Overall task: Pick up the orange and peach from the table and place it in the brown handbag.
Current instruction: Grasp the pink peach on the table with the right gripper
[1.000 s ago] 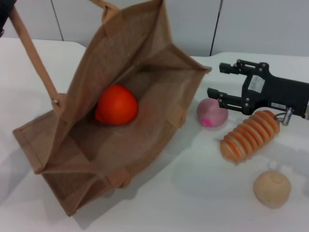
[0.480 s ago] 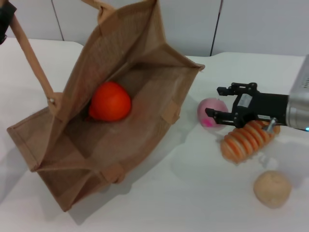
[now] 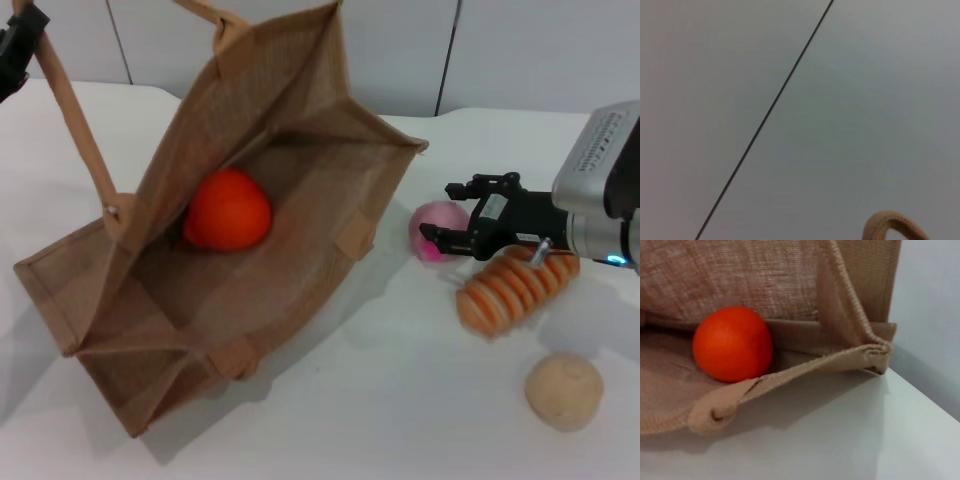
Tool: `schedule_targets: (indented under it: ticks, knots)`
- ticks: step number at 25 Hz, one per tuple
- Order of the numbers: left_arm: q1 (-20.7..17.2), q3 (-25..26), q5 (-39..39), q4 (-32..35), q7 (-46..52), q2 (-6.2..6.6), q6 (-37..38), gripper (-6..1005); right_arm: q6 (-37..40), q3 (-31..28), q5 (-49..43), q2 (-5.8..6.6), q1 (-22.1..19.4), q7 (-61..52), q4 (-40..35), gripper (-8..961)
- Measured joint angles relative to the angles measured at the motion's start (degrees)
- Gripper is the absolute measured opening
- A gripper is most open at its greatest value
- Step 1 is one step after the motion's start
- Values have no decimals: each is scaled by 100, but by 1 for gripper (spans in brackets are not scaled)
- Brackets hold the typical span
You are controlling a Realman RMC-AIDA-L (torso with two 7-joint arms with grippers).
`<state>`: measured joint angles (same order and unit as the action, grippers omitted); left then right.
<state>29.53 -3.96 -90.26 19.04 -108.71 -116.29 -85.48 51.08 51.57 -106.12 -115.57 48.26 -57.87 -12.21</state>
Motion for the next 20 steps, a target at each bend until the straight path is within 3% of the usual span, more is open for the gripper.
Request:
schedule_targets:
  ticks: [12, 20]
  knots:
    - [14, -3, 53, 2, 1, 1, 6, 119, -72, 15, -666, 17, 100, -987, -54, 658]
    - [-2, 0, 52, 4, 4, 1, 5, 119, -29, 19, -668, 18, 105, -1054, -57, 515]
